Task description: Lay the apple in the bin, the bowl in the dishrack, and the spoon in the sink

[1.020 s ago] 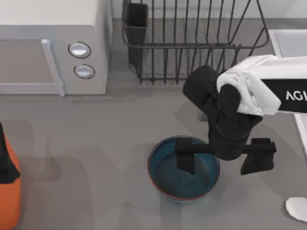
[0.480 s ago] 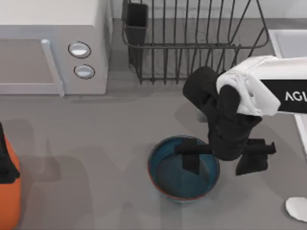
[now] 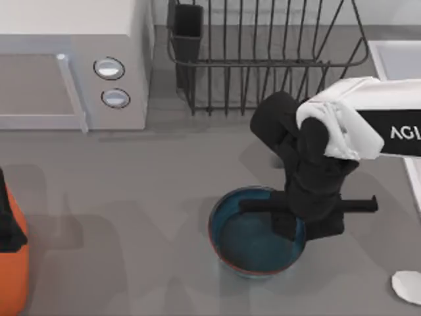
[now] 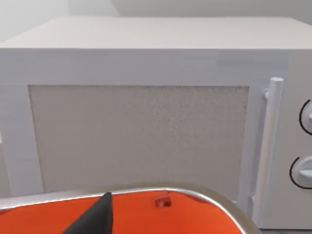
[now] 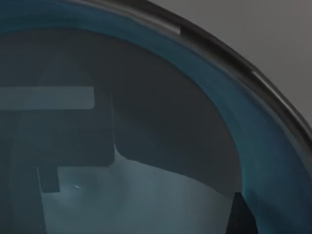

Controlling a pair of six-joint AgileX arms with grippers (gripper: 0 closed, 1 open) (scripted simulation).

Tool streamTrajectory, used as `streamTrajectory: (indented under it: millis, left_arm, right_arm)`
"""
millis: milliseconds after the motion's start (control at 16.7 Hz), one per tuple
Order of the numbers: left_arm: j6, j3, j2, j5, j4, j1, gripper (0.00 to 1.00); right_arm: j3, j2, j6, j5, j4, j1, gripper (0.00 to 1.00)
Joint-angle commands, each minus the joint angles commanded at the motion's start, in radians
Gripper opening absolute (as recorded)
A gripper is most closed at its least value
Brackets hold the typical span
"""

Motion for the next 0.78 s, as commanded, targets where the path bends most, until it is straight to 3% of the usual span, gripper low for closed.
streamTrajectory:
  millis: [780]
  left_arm:
    - [0.0, 0.0, 0.0, 0.0, 0.0, 0.0, 1.0]
  right_arm:
    - [0.065, -0.02, 0.002, -0.001, -0.077, 0.0, 0.0]
